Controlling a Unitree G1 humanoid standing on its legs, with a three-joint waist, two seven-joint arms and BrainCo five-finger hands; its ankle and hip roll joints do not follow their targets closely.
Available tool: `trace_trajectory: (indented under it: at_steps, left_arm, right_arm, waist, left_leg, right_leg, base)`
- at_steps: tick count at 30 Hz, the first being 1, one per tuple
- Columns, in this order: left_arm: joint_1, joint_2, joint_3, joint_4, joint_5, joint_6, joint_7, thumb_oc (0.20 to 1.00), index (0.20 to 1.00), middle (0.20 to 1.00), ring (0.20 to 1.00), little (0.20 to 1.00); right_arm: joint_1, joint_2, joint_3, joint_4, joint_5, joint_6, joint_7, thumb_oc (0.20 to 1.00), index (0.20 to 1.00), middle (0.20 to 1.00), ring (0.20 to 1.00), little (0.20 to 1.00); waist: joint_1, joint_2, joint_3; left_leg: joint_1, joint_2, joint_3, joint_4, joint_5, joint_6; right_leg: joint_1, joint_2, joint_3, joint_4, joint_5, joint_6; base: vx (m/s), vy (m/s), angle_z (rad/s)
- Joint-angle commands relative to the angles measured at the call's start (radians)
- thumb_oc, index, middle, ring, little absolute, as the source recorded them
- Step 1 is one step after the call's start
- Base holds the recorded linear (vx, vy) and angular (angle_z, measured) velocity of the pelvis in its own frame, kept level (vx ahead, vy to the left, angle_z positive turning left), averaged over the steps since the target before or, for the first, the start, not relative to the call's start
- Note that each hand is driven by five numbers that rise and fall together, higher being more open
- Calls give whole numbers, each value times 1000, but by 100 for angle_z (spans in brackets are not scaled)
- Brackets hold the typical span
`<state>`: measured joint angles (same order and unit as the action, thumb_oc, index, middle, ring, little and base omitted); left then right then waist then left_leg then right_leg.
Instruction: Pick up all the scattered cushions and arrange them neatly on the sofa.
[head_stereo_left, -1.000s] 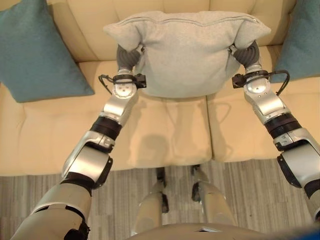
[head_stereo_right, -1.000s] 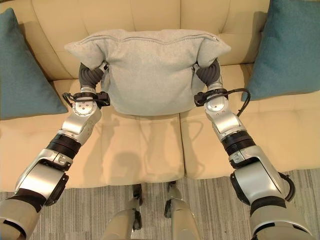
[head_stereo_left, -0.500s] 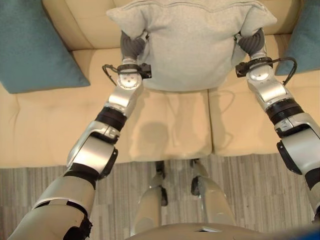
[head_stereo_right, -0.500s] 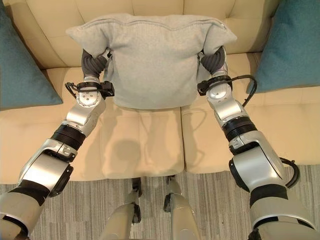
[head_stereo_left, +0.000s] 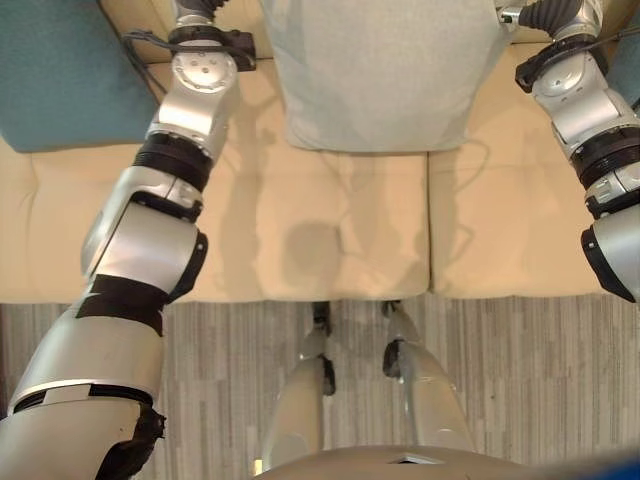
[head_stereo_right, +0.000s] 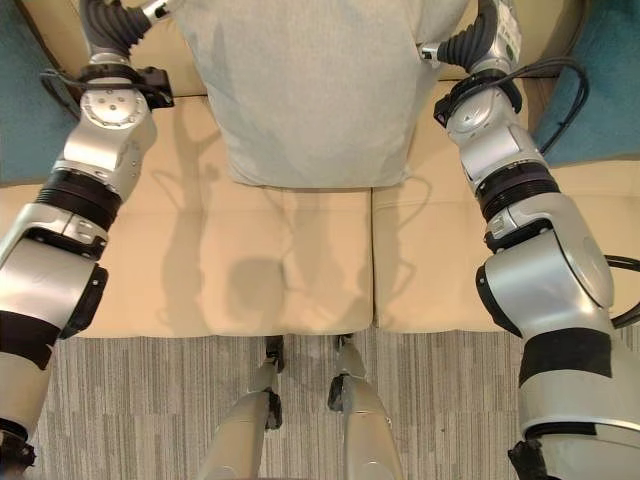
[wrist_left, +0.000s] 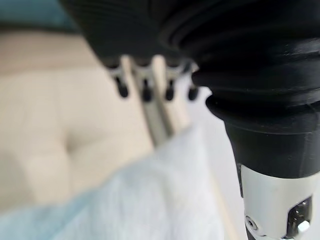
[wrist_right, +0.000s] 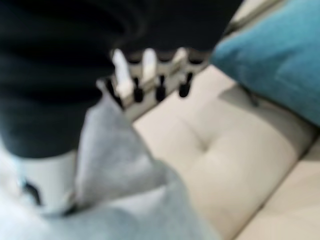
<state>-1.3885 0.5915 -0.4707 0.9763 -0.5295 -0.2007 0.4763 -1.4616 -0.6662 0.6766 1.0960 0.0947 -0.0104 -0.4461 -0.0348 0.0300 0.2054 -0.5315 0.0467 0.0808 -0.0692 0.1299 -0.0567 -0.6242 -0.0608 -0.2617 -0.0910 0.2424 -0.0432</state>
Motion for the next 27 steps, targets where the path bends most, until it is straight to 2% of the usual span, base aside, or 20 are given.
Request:
trace_trajectory:
  at_steps: [1,4,8,9,12,13,14,16,17,18,22,23,24,25,27]
  left_arm:
    - [-60,73,-41,48,-44,-52,-26,1000,1000,1000,1000,1000]
    - [-2,117,-15,-5,-54,-63,-37,1000,1000,1000,1000,1000]
    - [218,172,67,-217,-3,-72,-55,1000,1000,1000,1000,1000]
    - [290,196,88,-285,28,-73,-64,1000,1000,1000,1000,1000]
    - [553,201,197,-484,82,-76,-95,1000,1000,1000,1000,1000]
    - [801,153,302,-622,100,-74,-133,1000,1000,1000,1000,1000]
    - [888,148,327,-666,119,-64,-153,1000,1000,1000,1000,1000]
    - [1042,67,369,-703,144,-56,-185,1000,1000,1000,1000,1000]
    - [1240,-20,417,-691,167,-36,-254,1000,1000,1000,1000,1000]
    - [1241,-20,416,-692,167,-36,-254,1000,1000,1000,1000,1000]
    - [1390,-111,436,-570,186,3,-319,1000,1000,1000,1000,1000]
    - [1455,-178,429,-444,195,35,-344,1000,1000,1000,1000,1000]
    - [1469,-199,413,-349,271,47,-351,1000,1000,1000,1000,1000]
    - [1469,-200,413,-348,271,46,-351,1000,1000,1000,1000,1000]
    - [1474,-237,409,-230,282,62,-345,1000,1000,1000,1000,1000]
  right_arm:
    - [-119,-42,37,30,41,-37,-15,1000,1000,1000,1000,1000]
    - [-81,-100,17,-13,73,-48,-7,1000,1000,1000,1000,1000]
    - [93,-196,-66,-181,83,-72,31,1000,1000,1000,1000,1000]
    - [167,-239,-88,-243,55,-74,45,1000,1000,1000,1000,1000]
    - [458,-284,-262,-419,39,-101,81,1000,1000,1000,1000,1000]
    - [721,-286,-390,-545,10,-116,136,1000,1000,1000,1000,1000]
    - [835,-280,-462,-592,-18,-110,145,1000,1000,1000,1000,1000]
    - [1034,-204,-570,-628,9,-140,190,1000,1000,1000,1000,1000]
    - [1257,-101,-668,-628,-11,-139,241,1000,1000,1000,1000,1000]
    - [1260,-101,-670,-630,-11,-139,242,1000,1000,1000,1000,1000]
    - [1400,18,-676,-534,-74,-125,279,1000,1000,1000,1000,1000]
    - [1455,85,-653,-457,-126,-112,292,1000,1000,1000,1000,1000]
    - [1467,131,-622,-352,-139,-112,305,1000,1000,1000,1000,1000]
    - [1466,131,-621,-350,-139,-114,305,1000,1000,1000,1000,1000]
    - [1463,176,-571,-251,-159,-107,309,1000,1000,1000,1000,1000]
  waist:
    - [9,-20,-27]
    - [7,-24,-33]
    - [6,-30,-35]
    - [5,-31,-36]
    - [3,-34,-36]
    - [2,-38,-38]
    - [1,-42,-42]
    - [-2,-45,-48]
    - [-8,-47,-62]
    - [-8,-48,-64]
    - [-16,-51,-80]
    - [-19,-49,-95]
    - [-20,-49,-100]
    - [-21,-49,-100]
    - [-19,-51,-109]
  left_leg:
    - [59,4,-14,-18,13,-75]
    - [82,0,-9,-18,9,-74]
    - [138,-2,-2,-18,-9,-70]
    - [156,-4,0,-18,-15,-69]
    - [212,-5,4,-18,-35,-64]
    - [260,-2,9,-18,-51,-64]
    - [280,-2,10,-18,-52,-64]
    - [322,-3,13,-18,-64,-65]
    - [371,0,17,-18,-72,-69]
    - [368,-2,16,-18,-69,-68]
    - [425,5,26,-18,-76,-69]
    - [454,3,31,-18,-77,-68]
    - [475,5,39,-18,-81,-65]
    - [476,5,39,-18,-82,-65]
    - [496,5,44,-18,-79,-64]
  right_leg:
    - [100,-48,44,4,-66,213]
    - [122,-50,44,4,-66,213]
    - [175,-50,42,4,-76,210]
    - [193,-49,43,4,-81,208]
    - [250,-51,40,4,-95,205]
    - [299,-52,36,4,-114,203]
    - [320,-54,35,4,-118,202]
    - [362,-54,29,4,-133,201]
    - [418,-54,17,4,-154,201]
    - [415,-55,17,4,-152,201]
    - [475,-50,6,4,-167,199]
    - [507,-48,6,4,-169,201]
    - [529,-46,9,4,-173,200]
    - [530,-46,9,4,-173,200]
    - [548,-40,14,4,-176,199]
  base:
    - [31,14,1]
    - [0,0,0]
    - [44,14,1]
    - [49,14,7]
    - [86,5,6]
    - [145,-3,-1]
    - [153,-4,-1]
    - [141,-10,1]
    - [128,-21,2]
    - [118,-26,4]
    - [31,-11,-2]
    - [6,-1,3]
    - [0,0,0]
    - [0,0,0]
    - [-18,-19,-4]
